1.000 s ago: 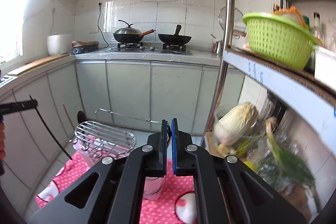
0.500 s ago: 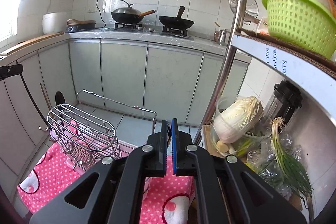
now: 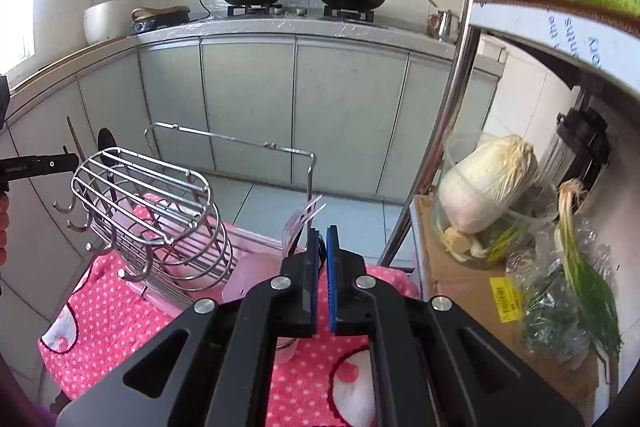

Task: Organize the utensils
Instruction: 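Drop the dark chopstick into the cup with the left tool while the right tool lifts the spoon, then lower the gold spoon into the pink cup and open the right tool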

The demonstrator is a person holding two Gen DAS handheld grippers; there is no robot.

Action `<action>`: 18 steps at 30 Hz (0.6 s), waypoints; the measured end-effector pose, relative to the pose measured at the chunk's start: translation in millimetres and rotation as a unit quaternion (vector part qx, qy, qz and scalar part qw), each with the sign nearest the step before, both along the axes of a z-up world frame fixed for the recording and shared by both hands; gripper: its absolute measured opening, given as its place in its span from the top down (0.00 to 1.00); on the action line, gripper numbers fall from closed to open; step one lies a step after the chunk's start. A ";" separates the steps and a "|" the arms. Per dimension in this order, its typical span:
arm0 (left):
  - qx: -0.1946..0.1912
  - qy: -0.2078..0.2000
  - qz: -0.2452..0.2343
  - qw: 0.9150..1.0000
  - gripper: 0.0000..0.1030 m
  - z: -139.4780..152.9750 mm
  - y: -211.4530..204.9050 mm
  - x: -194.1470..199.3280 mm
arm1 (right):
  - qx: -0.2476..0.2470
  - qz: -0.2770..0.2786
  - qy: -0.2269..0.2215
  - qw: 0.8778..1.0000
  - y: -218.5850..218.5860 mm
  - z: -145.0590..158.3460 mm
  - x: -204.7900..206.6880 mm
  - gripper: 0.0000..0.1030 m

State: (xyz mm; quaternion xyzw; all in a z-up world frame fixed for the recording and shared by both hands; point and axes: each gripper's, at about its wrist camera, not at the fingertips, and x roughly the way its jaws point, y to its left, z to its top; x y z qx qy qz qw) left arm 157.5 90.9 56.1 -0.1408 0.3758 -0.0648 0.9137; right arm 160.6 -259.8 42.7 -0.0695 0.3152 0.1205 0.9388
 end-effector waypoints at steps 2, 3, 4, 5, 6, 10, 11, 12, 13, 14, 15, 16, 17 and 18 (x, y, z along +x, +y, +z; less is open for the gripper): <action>-0.003 0.006 0.002 1.000 0.96 -4.7 2.4 4.4 | 0.005 0.000 0.009 1.000 0.1 -6.9 3.3 0.96; -0.003 0.008 0.004 1.000 0.96 -5.8 2.6 6.1 | 0.008 0.000 0.012 1.000 0.2 -9.4 4.7 0.96; -0.004 0.009 0.005 1.000 0.96 -6.4 2.4 8.2 | 0.010 0.000 0.013 1.000 0.5 -11.2 6.1 0.96; -0.004 0.008 0.004 1.000 0.96 -6.7 1.7 10.2 | 0.015 0.001 0.013 1.000 1.1 -11.8 7.3 0.96; -0.003 0.007 0.004 1.000 0.96 -6.8 0.9 12.0 | 0.018 0.003 0.013 1.000 0.8 -11.9 9.5 0.96; -0.010 0.012 0.003 1.000 0.96 -8.2 -2.0 19.6 | 0.036 0.012 0.026 0.999 2.7 -14.2 17.6 0.95; -0.010 0.012 0.006 1.000 0.95 -8.4 -2.7 20.2 | 0.040 0.012 0.032 0.999 2.5 -15.4 19.1 0.94; -0.013 0.011 0.008 1.000 0.94 -8.8 -2.8 20.2 | 0.044 0.012 0.036 0.998 1.8 -16.2 19.8 0.92; -0.017 0.012 0.008 1.000 0.93 -9.2 -2.4 20.2 | 0.049 0.012 0.040 0.998 0.7 -17.0 20.0 0.89; -0.020 0.015 0.008 1.000 0.89 -9.6 -1.7 20.2 | 0.052 0.010 0.040 0.998 -0.7 -17.4 18.8 0.78; -0.024 0.018 0.009 1.000 0.82 -10.2 -0.6 19.3 | 0.057 0.010 0.036 0.998 -3.0 -16.9 16.7 0.66; -0.027 0.018 0.010 0.999 0.79 -10.0 0.5 18.2 | 0.061 0.010 0.032 0.998 -4.7 -16.3 15.0 0.62; -0.030 0.016 0.011 0.999 0.75 -9.6 1.9 16.6 | 0.063 0.010 0.028 0.998 -6.6 -15.2 12.4 0.59; -0.031 0.015 0.013 0.999 0.73 -8.7 3.3 15.5 | 0.064 0.009 0.024 0.998 -8.4 -13.8 10.0 0.58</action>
